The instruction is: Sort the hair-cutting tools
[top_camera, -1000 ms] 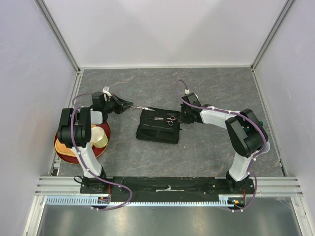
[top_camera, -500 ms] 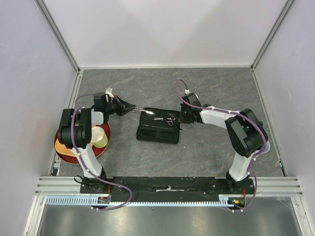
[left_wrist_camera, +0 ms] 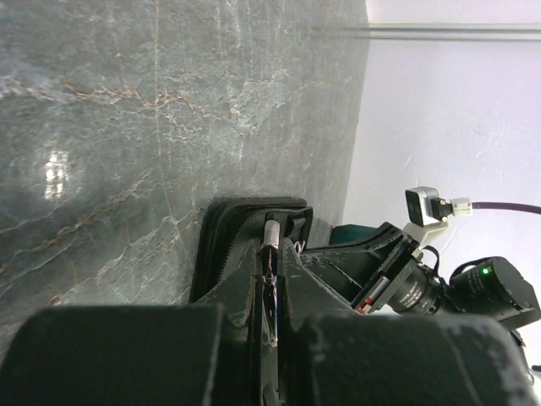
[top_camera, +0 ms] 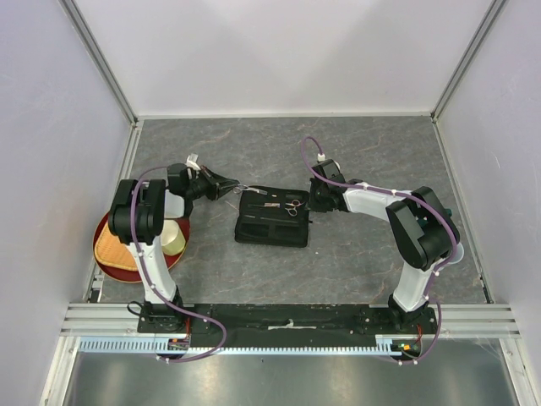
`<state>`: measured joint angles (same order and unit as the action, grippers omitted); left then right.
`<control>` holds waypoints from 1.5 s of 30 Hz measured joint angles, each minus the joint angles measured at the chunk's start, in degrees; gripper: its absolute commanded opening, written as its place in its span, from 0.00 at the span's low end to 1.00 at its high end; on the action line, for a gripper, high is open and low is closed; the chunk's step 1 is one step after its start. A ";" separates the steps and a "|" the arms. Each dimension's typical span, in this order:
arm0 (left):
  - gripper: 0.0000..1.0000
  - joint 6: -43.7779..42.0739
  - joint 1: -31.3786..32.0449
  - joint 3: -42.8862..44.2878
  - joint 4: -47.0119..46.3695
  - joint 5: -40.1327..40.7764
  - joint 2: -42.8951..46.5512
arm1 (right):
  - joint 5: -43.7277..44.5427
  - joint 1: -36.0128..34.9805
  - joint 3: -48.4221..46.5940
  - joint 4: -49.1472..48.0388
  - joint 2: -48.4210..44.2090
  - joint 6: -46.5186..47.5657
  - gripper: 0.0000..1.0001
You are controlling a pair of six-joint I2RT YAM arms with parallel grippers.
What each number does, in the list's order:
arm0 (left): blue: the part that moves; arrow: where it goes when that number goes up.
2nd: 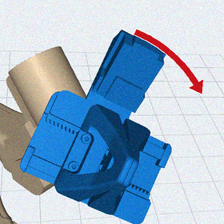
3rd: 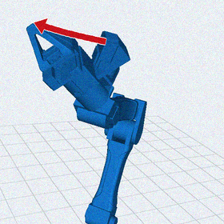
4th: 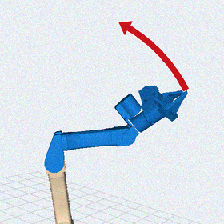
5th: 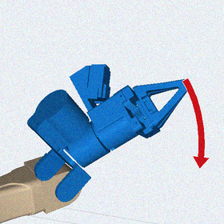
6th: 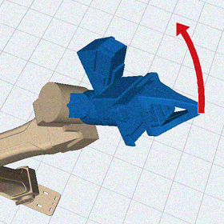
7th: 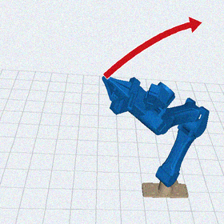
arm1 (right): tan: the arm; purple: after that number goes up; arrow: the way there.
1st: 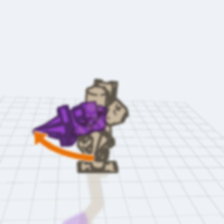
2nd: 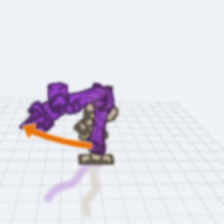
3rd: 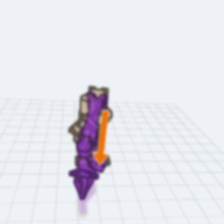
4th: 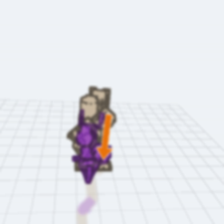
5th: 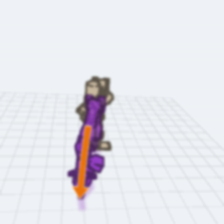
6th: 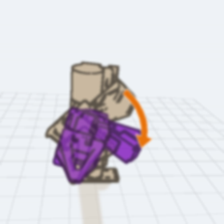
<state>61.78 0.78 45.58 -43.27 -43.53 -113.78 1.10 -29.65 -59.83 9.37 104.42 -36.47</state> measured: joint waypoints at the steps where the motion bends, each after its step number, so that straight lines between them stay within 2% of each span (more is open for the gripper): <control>1: 0.02 0.81 0.13 -0.07 -0.85 -0.15 -0.66 | -0.02 0.00 0.00 0.00 0.00 0.00 0.04; 7: 0.03 2.86 0.92 -0.07 -4.50 -0.13 -2.49 | -0.07 0.04 0.00 0.00 0.04 -0.02 0.04; 8: 0.12 2.91 0.98 -0.04 -4.61 -0.11 -2.64 | -0.09 0.04 0.00 0.00 0.04 -0.02 0.04; 10: 0.23 2.89 1.09 0.00 -4.50 -0.04 -2.78 | -0.09 0.04 0.00 0.00 0.04 -0.02 0.04; 11: 0.32 2.86 1.14 0.00 -4.22 0.04 -2.78 | -0.09 0.04 0.00 -0.02 0.04 -0.02 0.04; 13: 0.39 2.58 1.31 0.13 -2.97 -0.02 -2.78 | -0.09 0.04 0.00 -0.02 0.04 -0.02 0.04; 14: 0.47 2.03 1.77 0.33 -1.33 0.02 -2.78 | -0.09 0.04 0.00 -0.02 0.04 -0.02 0.04; 16: 0.52 0.74 2.75 0.72 1.92 0.09 -2.64 | -0.09 0.04 0.00 -0.04 0.07 -0.02 0.04; 17: 0.58 -0.04 3.13 1.03 3.85 0.22 -2.36 | -0.09 0.04 0.00 -0.04 0.07 -0.02 0.04; 20: 0.63 -2.84 3.65 2.36 9.44 1.60 0.61 | -0.11 0.04 0.00 -0.04 0.07 0.00 0.04; 26: 0.68 -10.29 5.09 8.11 25.20 9.11 5.86 | -0.13 0.04 0.00 -0.09 0.11 -0.02 0.04; 30: 0.69 -14.51 6.54 13.05 35.71 15.76 6.27 | -0.15 0.07 0.00 -0.09 0.11 0.00 0.04; 32: 0.73 -15.96 7.10 14.56 39.91 18.64 6.27 | -0.20 0.09 0.00 -0.09 0.11 0.00 0.04; 36: 0.73 -18.16 7.89 15.65 46.58 23.93 6.51 | -0.33 0.15 0.00 -0.09 0.13 -0.02 0.04; 37: 0.72 -18.56 7.98 15.76 47.63 24.59 6.88 | -0.33 0.15 0.00 -0.09 0.15 0.00 0.04; 40: 0.58 -19.69 8.09 15.78 50.62 27.26 8.37 | -0.35 0.15 0.00 -0.11 0.15 -0.02 0.04; 41: 0.48 -19.98 8.09 15.78 51.30 27.93 8.79 | -0.35 0.15 0.00 -0.11 0.15 -0.02 0.04; 45: 0.42 -21.03 8.13 15.78 52.54 29.51 9.66 | -0.35 0.15 0.00 -0.11 0.15 -0.02 0.04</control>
<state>40.75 8.91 61.36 9.28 -14.02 -104.12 0.75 -29.50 -59.83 9.26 104.57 -36.49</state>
